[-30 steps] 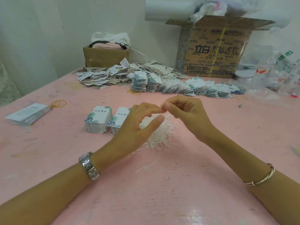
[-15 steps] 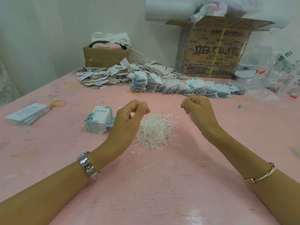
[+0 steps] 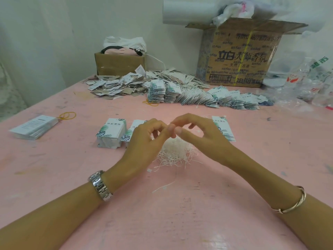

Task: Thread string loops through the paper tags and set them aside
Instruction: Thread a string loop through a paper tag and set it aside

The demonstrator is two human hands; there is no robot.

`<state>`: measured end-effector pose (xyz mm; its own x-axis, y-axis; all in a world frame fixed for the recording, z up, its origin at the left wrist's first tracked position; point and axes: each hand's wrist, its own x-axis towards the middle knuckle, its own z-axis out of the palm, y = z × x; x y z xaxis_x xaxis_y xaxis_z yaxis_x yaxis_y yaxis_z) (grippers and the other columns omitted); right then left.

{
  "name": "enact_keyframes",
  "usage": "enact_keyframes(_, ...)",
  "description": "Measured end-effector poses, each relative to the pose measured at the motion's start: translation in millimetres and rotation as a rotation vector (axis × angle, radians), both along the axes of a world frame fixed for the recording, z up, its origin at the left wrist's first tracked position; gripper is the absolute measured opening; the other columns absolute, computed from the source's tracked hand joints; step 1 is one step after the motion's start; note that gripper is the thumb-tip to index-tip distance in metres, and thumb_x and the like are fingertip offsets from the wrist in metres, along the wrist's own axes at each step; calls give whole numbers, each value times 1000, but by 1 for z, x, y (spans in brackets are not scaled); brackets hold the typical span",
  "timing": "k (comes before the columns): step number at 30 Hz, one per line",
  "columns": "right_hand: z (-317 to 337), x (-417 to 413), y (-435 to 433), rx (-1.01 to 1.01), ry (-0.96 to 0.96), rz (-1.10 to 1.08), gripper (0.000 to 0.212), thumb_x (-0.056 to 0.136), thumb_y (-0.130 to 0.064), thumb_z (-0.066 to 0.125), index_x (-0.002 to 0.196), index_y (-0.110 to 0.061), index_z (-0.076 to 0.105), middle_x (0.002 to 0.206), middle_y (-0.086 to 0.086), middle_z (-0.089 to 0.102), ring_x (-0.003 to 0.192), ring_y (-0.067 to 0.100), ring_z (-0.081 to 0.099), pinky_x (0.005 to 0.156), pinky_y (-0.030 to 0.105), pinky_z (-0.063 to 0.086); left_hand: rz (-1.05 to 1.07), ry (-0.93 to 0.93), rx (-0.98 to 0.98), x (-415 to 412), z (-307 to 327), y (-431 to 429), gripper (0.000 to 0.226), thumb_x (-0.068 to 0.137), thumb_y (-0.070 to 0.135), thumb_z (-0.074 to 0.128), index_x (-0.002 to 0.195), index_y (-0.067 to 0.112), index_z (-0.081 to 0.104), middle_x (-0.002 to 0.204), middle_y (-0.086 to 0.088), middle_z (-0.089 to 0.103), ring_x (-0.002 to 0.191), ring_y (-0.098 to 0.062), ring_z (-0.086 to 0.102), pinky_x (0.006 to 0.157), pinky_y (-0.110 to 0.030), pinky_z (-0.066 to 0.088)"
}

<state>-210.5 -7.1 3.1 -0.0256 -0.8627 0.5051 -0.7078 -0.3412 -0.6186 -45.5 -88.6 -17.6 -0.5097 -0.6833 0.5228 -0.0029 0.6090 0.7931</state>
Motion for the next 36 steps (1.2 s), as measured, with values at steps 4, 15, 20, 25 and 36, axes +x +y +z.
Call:
enact_keyframes(4, -2, 4, -3, -22, -104, 69, 8, 90, -12, 69, 96, -7, 71, 87, -2, 74, 85, 10, 67, 80, 26, 51, 13, -15, -6, 1, 2, 1, 29, 90, 51, 60, 69, 32, 68, 69, 11, 56, 73, -23, 52, 73, -41, 44)
enact_keyframes(15, 7, -3, -6, 235, -753, 79, 18, 99, -3, 50, 83, -12, 53, 58, -5, 35, 46, 8, 27, 41, 17, 30, 284, -480, -748, 21, 25, -25, 54, 89, 64, 37, 90, 25, 74, 92, 8, 65, 87, -13, 45, 77, -33, 28)
enact_keyframes(20, 10, -10, -7, 256, -812, -12, 13, 96, -11, 59, 84, -15, 58, 55, -10, 34, 42, 5, 22, 33, 14, 20, 306, -946, -798, 48, 48, -57, 86, 56, 89, 18, 106, 43, 70, 112, 20, 64, 99, -8, 41, 80, -31, 23)
enact_keyframes(25, 4, -10, -8, 247, -754, -13, 7, 93, -18, 64, 89, -12, 65, 53, -11, 33, 42, 6, 20, 34, 15, 20, 275, -1184, -811, 55, 48, -61, 77, 58, 92, 41, 116, 48, 64, 121, 26, 59, 108, -6, 41, 80, -30, 24)
enact_keyframes(36, -2, -8, -9, 285, -746, -13, 15, 79, -32, 71, 81, -18, 70, 65, 0, 34, 44, 8, 19, 36, 16, 19, 256, -1119, -817, 54, 48, -57, 35, 85, 67, 54, 111, 48, 67, 118, 23, 62, 103, -4, 47, 74, -29, 19)
